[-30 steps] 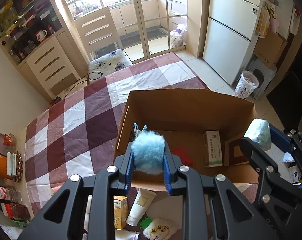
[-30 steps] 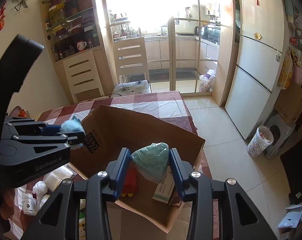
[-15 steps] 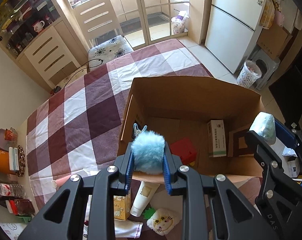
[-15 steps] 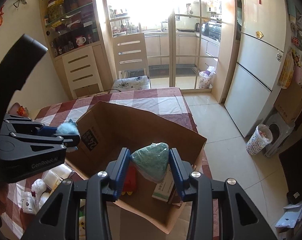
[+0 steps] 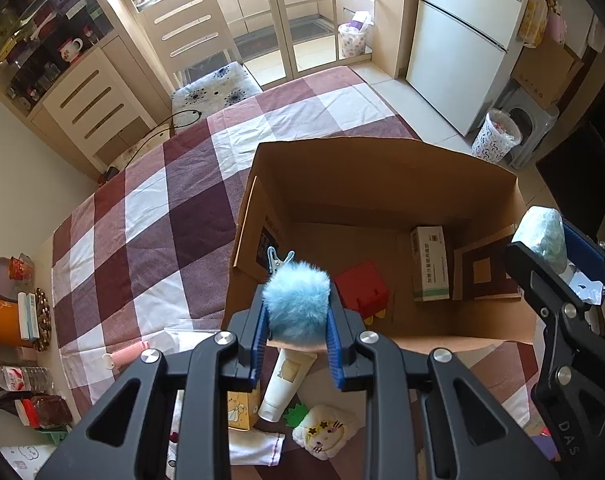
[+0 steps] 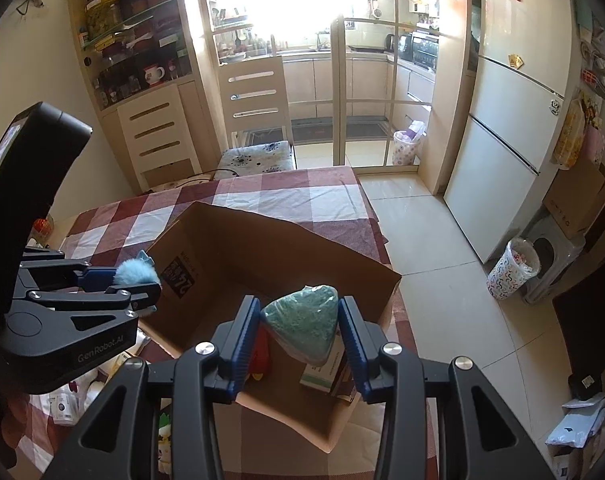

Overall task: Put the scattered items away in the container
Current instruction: 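Open the left tool dropping the blue pompom while the right tool releases the green sponge into the box, then move both open tools back over the scattered items on the table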

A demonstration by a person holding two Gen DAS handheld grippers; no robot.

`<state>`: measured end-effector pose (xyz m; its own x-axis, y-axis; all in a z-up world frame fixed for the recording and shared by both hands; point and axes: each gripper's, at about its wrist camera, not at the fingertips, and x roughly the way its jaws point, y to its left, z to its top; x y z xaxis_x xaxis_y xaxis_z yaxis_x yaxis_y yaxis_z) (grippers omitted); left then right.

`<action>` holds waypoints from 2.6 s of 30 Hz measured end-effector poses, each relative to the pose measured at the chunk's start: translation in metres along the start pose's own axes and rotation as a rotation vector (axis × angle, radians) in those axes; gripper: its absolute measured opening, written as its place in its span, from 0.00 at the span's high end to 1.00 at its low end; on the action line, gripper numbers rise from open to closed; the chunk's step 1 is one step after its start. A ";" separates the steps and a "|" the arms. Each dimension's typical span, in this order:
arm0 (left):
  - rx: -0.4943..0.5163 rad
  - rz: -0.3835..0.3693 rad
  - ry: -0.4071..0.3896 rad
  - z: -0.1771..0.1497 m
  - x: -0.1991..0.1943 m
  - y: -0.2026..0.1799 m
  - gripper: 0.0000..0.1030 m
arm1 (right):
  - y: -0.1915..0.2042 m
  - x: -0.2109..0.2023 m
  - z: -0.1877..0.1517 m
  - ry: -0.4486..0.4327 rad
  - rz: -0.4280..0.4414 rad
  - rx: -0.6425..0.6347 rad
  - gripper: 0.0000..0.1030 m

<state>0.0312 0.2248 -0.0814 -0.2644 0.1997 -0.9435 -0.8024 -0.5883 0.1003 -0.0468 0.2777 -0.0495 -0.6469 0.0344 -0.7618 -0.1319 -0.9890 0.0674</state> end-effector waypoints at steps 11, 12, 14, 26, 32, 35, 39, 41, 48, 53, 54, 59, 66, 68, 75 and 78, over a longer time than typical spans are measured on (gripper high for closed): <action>-0.004 0.001 0.015 -0.001 0.000 0.003 0.75 | 0.002 0.002 0.002 0.008 0.017 -0.001 0.60; -0.003 0.001 0.016 -0.001 0.000 0.003 0.75 | 0.003 0.002 0.002 0.008 0.017 -0.001 0.60; 0.002 0.000 0.018 0.000 0.001 0.003 0.75 | 0.003 0.003 0.002 0.010 0.018 -0.001 0.60; 0.003 0.001 0.036 0.002 0.010 0.001 0.75 | 0.003 0.014 0.001 0.028 0.024 -0.007 0.60; 0.008 0.001 0.040 0.004 0.012 0.000 0.75 | 0.004 0.017 0.000 0.037 0.023 -0.004 0.60; 0.012 0.000 0.041 0.004 0.013 0.000 0.75 | 0.005 0.019 0.000 0.038 0.020 -0.003 0.60; 0.023 0.006 0.043 0.004 0.016 -0.002 0.73 | 0.004 0.021 -0.001 0.042 0.012 -0.003 0.60; 0.027 0.019 0.037 0.006 0.017 -0.003 0.69 | 0.004 0.022 0.000 0.039 0.005 -0.001 0.60; 0.045 0.031 -0.004 0.012 0.013 -0.003 0.27 | 0.001 0.024 0.004 0.038 -0.021 0.010 0.56; 0.034 0.041 0.004 0.013 0.015 0.001 0.24 | -0.001 0.018 0.006 0.019 -0.019 0.026 0.55; 0.031 0.042 0.004 0.013 0.015 0.001 0.24 | -0.002 0.017 0.006 0.014 -0.021 0.026 0.55; 0.020 0.042 -0.003 0.010 0.012 0.004 0.24 | -0.002 0.012 0.006 0.001 -0.018 0.031 0.55; 0.013 0.037 -0.016 0.005 0.004 0.002 0.24 | -0.003 0.008 0.004 0.003 -0.010 0.035 0.55; 0.010 0.037 -0.015 0.003 0.002 0.001 0.24 | -0.003 0.005 0.002 0.003 -0.010 0.032 0.55; 0.003 0.037 -0.022 -0.007 -0.008 -0.001 0.24 | 0.001 -0.002 -0.002 0.014 -0.017 0.019 0.33; -0.004 0.041 -0.028 -0.013 -0.014 0.000 0.23 | 0.001 -0.008 -0.005 0.013 -0.031 0.019 0.26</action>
<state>0.0415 0.2122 -0.0725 -0.3118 0.1971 -0.9295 -0.7882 -0.5999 0.1373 -0.0381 0.2754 -0.0464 -0.6323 0.0633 -0.7721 -0.1661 -0.9846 0.0552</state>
